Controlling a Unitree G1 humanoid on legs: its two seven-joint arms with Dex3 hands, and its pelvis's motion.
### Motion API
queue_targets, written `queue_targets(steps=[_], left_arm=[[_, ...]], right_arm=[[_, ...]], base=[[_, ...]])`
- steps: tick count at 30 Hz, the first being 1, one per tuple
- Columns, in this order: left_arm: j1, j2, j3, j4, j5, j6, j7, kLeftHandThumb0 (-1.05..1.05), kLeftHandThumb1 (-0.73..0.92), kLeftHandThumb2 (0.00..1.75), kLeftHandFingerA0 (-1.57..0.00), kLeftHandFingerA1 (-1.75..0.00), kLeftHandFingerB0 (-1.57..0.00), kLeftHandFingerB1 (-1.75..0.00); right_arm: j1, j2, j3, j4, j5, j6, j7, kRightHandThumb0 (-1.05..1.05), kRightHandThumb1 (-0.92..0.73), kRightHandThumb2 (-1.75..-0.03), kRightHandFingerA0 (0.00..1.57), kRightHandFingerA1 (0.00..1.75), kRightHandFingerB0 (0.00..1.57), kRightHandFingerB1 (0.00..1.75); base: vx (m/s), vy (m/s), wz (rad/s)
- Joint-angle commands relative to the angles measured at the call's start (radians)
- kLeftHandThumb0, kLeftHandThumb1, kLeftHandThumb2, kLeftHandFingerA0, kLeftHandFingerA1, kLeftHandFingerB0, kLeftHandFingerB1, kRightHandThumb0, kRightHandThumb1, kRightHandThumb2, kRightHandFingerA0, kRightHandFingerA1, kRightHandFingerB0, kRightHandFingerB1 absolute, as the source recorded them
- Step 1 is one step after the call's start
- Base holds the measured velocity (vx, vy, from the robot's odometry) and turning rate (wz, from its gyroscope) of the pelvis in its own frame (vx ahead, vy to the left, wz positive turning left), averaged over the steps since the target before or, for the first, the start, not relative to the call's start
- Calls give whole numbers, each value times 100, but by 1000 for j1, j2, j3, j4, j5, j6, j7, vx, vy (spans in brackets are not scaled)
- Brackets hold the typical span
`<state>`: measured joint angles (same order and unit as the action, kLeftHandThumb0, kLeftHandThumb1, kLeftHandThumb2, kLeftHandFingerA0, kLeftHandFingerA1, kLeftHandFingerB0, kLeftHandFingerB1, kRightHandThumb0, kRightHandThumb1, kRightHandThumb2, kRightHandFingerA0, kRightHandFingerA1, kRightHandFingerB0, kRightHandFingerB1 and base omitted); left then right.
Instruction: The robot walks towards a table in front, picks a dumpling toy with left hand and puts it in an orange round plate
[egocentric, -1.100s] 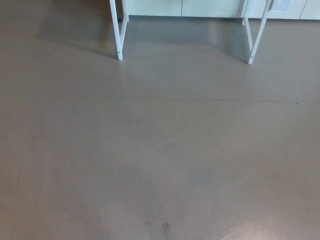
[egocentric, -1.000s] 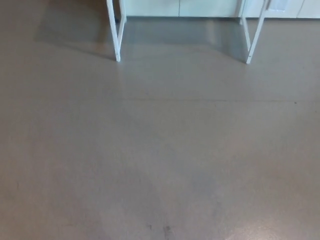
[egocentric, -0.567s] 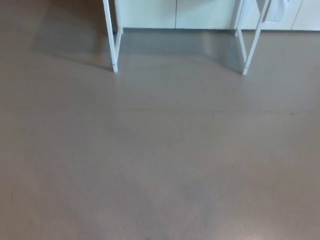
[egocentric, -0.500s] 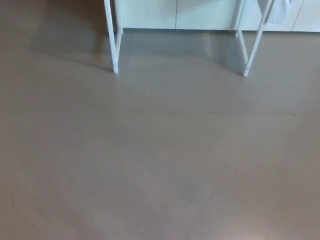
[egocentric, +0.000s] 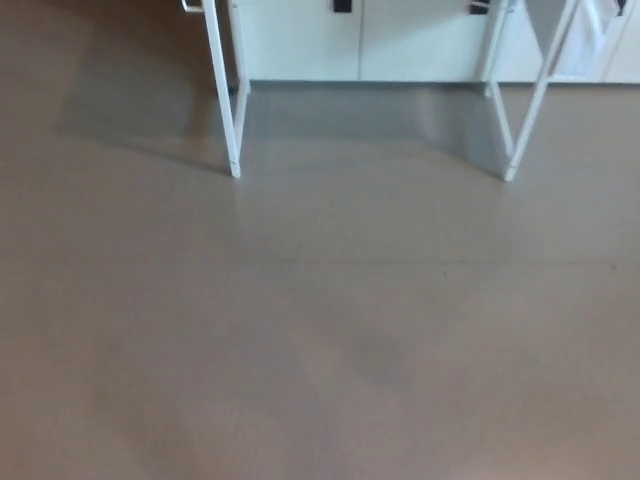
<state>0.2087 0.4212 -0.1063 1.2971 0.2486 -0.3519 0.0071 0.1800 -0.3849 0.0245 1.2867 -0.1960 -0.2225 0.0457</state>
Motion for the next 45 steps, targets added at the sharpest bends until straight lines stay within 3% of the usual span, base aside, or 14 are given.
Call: queue_targets(steps=[1, 6, 8, 10, 17, 18, 19, 21, 22, 26, 27, 37, 38, 45], left_arm=[[1, 5, -19, 0, 29, -27, 32, -32, 60, 58, -68, -81, -35, -32], [0, 1, -23, -4, 29, -28, 39, -32, 63, 59, -64, -77, -33, -32], [-23, 4, -14, -12, 19, -7, 32, -23, 44, 93, -68, -75, -17, -50], [-34, 4, -4, -20, 10, 7, 36, -28, 64, 59, -75, -69, -32, -32], [-8, -17, 39, -13, -12, -3, 60, -25, 63, 59, -81, -80, -35, -33], [8, -19, 44, 1, -17, 6, 23, -21, 40, 90, -69, -75, -19, -51], [11, -17, 40, 11, -9, 17, 10, -28, 57, 57, -78, -64, -34, -32], [12, -15, 36, 15, -1, 22, 10, -29, 56, 57, -78, -63, -34, -32], [11, -14, 38, 16, -3, 23, 6, -29, 56, 57, -77, -62, -33, -32], [8, -28, 55, 17, -16, 8, -5, -33, 63, 59, -76, -67, -31, -31], [5, -31, 50, 15, -7, 9, 4, -32, 64, 59, -77, -69, -28, -30], [19, -23, 34, 14, 7, -17, 20, -31, 62, 59, -75, -75, -34, -32], [20, -21, 36, 14, 5, -14, 16, -30, 61, 58, -76, -72, -33, -32], [34, -18, 26, 9, 17, -21, 32, -28, 59, 58, -68, -74, -35, -32]], right_arm=[[-10, -12, -1, -2, 2, 6, 9, -43, -72, -61, 67, 43, 28, 29], [-12, -9, 2, -15, 2, 19, 5, -42, -73, -61, 68, 43, 29, 29], [-20, -8, 11, -17, -8, 28, -8, -41, -72, -62, 66, 43, 30, 30], [-25, -7, 13, -10, -10, 35, -18, -48, -60, -82, 60, 56, 25, 42], [-5, -5, 16, -7, -9, 42, -32, -40, -72, -62, 65, 43, 29, 30], [0, -5, 16, 3, -8, 34, -22, -40, -72, -62, 66, 44, 28, 30], [-3, -3, 15, 14, -8, 35, -21, -30, -52, -98, 59, 67, 11, 46], [-5, 0, 12, 22, -6, 33, -23, -41, -72, -63, 70, 46, 26, 30], [-6, 1, 12, 22, -7, 32, -24, -30, -52, -97, 59, 67, 12, 47], [-5, 3, 21, 5, -11, 7, -15, -30, -51, -98, 63, 69, 15, 48], [-6, 5, 24, 4, -14, 0, -16, -44, -70, -62, 74, 45, 30, 30], [-17, 9, 45, -1, -21, -15, -10, -44, -70, -62, 71, 45, 32, 31], [-18, 9, 45, -1, -19, -13, -6, -51, -62, -84, 64, 56, 28, 43], [-18, 10, 48, 0, -19, -9, -2, -43, -71, -61, 67, 43, 30, 30]], base=[[237, -176, 32], [314, -30, -1], [283, 92, -18], [374, 159, -26], [446, 200, -28], [397, 86, -5], [371, 73, 3], [387, 34, 5], [372, -6, 10], [411, -103, 26], [540, -151, 24], [430, -113, 14], [335, 24, -19], [427, 115, -19]])
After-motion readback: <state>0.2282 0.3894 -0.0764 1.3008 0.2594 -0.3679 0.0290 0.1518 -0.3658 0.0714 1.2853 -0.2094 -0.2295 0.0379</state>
